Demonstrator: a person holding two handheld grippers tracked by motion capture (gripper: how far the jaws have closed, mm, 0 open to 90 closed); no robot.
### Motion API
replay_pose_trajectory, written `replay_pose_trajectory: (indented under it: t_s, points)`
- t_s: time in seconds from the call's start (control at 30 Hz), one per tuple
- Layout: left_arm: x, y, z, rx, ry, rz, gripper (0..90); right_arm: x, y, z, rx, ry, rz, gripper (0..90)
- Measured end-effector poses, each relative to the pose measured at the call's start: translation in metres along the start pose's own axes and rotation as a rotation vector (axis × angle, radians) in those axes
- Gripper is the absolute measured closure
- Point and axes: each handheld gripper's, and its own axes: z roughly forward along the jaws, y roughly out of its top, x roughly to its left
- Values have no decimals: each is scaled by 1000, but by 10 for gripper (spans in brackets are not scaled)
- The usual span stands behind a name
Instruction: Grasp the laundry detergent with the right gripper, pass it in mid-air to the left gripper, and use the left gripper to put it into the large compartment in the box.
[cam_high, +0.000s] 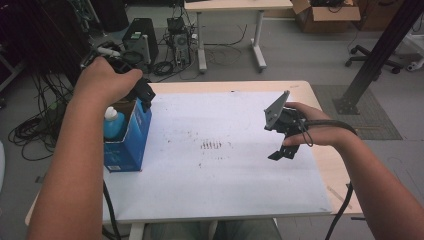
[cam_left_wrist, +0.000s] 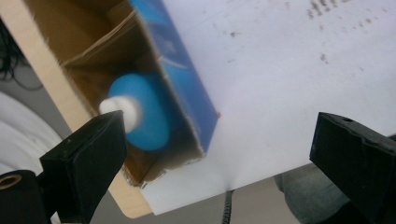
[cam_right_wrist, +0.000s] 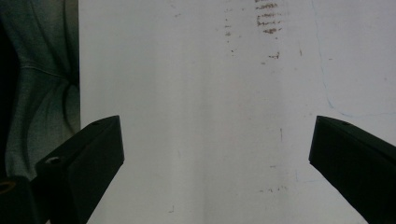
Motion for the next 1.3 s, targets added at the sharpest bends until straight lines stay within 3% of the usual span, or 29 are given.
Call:
replay_pose_trajectory:
  t_s: [0.13,0.37,0.5,0.6,0.87,1.13,1.23,1.3]
  points:
    - [-15,4,-6,-8,-13,86,44,0,-2,-3,2,-3,7,32]
    - [-46,12,-7,-1,-25,282,46,-2,-3,-6,6,-5,8,32]
    - [-58,15,-4,15,-14,349,46,-3,-4,-7,13,-1,15,33]
    - [-67,17,-1,20,-26,427,47,-4,-3,-7,13,3,20,32]
    - [-82,18,7,50,-39,579,48,-4,-2,-8,29,13,16,33]
    - [-97,17,20,53,-95,702,47,-6,-1,-11,41,19,12,33]
    - [-103,16,26,62,-83,758,47,-7,-1,-12,55,24,12,34]
    - [-106,15,28,69,-103,788,49,-6,0,-14,66,25,11,33]
